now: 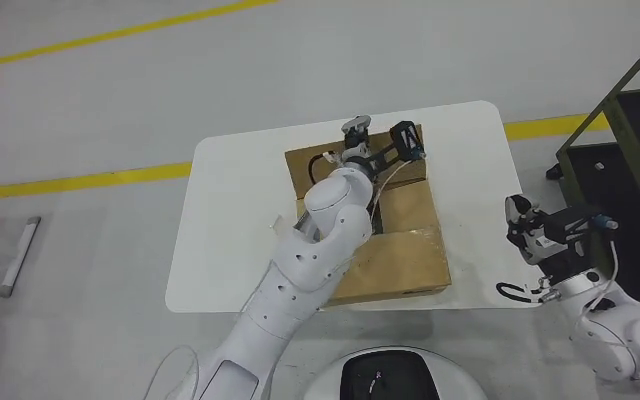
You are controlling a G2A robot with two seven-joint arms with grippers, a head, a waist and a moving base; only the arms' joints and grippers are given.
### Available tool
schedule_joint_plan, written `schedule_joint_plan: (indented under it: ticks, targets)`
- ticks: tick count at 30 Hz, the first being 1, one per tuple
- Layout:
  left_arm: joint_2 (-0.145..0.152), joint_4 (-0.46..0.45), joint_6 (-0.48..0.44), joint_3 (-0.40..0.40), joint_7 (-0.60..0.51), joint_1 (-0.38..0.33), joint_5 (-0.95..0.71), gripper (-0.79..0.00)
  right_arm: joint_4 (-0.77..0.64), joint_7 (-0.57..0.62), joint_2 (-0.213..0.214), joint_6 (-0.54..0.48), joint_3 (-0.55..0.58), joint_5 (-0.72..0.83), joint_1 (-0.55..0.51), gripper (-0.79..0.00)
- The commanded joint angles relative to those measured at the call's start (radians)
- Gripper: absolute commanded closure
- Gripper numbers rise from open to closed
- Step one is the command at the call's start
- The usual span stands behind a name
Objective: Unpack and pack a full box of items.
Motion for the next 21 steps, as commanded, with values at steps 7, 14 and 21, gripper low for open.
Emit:
schedule_joint_plan:
  ticks: [7,14,21]
  targets:
    - [0.04,-0.354,-0.03,-0.211,-0.065,0.286,-0.174,-0.785,0.037,0.116,0.02,-0.297,0.066,0.202,0.035,0.0]
    - [0.056,-0.556,-0.017,-0.339,-0.116,0.476,-0.349,-0.785,0.094,0.333,0.053,-0.582,0.077,0.348,0.095,0.0]
    - [0.065,-0.653,0.057,-0.393,-0.072,0.605,-0.43,-0.785,0.101,0.354,0.056,-0.581,0.078,0.357,0.103,0.0]
